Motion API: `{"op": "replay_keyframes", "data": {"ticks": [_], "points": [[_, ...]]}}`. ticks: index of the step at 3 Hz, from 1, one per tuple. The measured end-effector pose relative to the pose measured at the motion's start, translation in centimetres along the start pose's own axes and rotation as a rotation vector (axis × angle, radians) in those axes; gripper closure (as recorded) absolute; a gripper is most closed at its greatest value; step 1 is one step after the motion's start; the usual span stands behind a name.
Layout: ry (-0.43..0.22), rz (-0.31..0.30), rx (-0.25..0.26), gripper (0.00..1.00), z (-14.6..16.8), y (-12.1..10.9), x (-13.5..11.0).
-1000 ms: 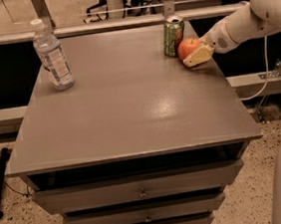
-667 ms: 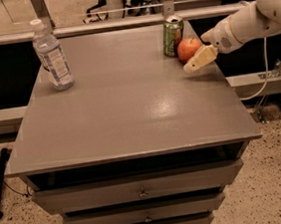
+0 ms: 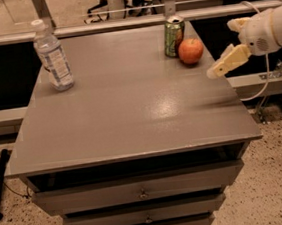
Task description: Move apple near green can
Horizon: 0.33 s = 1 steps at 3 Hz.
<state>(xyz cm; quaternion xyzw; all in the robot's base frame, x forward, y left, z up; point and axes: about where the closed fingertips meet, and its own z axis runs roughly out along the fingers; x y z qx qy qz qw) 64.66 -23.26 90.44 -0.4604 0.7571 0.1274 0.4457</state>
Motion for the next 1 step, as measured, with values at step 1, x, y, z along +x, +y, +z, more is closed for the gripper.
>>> {"op": "replay_keyframes", "data": {"ticks": [1], "points": [[-0.003, -0.002, 0.041, 0.0, -3.25, -0.43, 2.18]]}}
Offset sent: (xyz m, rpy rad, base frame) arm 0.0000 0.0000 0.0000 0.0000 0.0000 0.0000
